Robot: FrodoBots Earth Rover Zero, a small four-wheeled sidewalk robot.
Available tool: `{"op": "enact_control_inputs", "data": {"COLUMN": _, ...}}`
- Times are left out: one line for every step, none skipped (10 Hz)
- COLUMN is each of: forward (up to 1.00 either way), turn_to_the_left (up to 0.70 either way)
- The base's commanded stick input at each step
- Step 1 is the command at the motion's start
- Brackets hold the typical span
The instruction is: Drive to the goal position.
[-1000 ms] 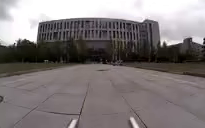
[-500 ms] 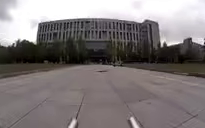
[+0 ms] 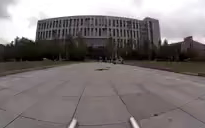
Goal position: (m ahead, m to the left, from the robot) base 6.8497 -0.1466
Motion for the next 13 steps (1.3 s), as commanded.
{"op": "enact_control_inputs", "data": {"forward": 1.0, "turn_to_the_left": 0.0}}
{"op": "enact_control_inputs", "data": {"forward": 1.0, "turn_to_the_left": 0.0}}
{"op": "enact_control_inputs", "data": {"forward": 1.0, "turn_to_the_left": 0.0}}
{"op": "enact_control_inputs", "data": {"forward": 1.0, "turn_to_the_left": 0.0}}
{"op": "enact_control_inputs", "data": {"forward": 1.0, "turn_to_the_left": 0.13}}
{"op": "enact_control_inputs", "data": {"forward": 1.0, "turn_to_the_left": 0.35}}
{"op": "enact_control_inputs", "data": {"forward": 1.0, "turn_to_the_left": 0.32}}
{"op": "enact_control_inputs", "data": {"forward": 1.0, "turn_to_the_left": 0.21}}
{"op": "enact_control_inputs", "data": {"forward": 1.0, "turn_to_the_left": 0.0}}
{"op": "enact_control_inputs", "data": {"forward": 1.0, "turn_to_the_left": 0.0}}
{"op": "enact_control_inputs", "data": {"forward": 1.0, "turn_to_the_left": 0.0}}
{"op": "enact_control_inputs", "data": {"forward": 1.0, "turn_to_the_left": 0.0}}
{"op": "enact_control_inputs", "data": {"forward": 1.0, "turn_to_the_left": 0.0}}
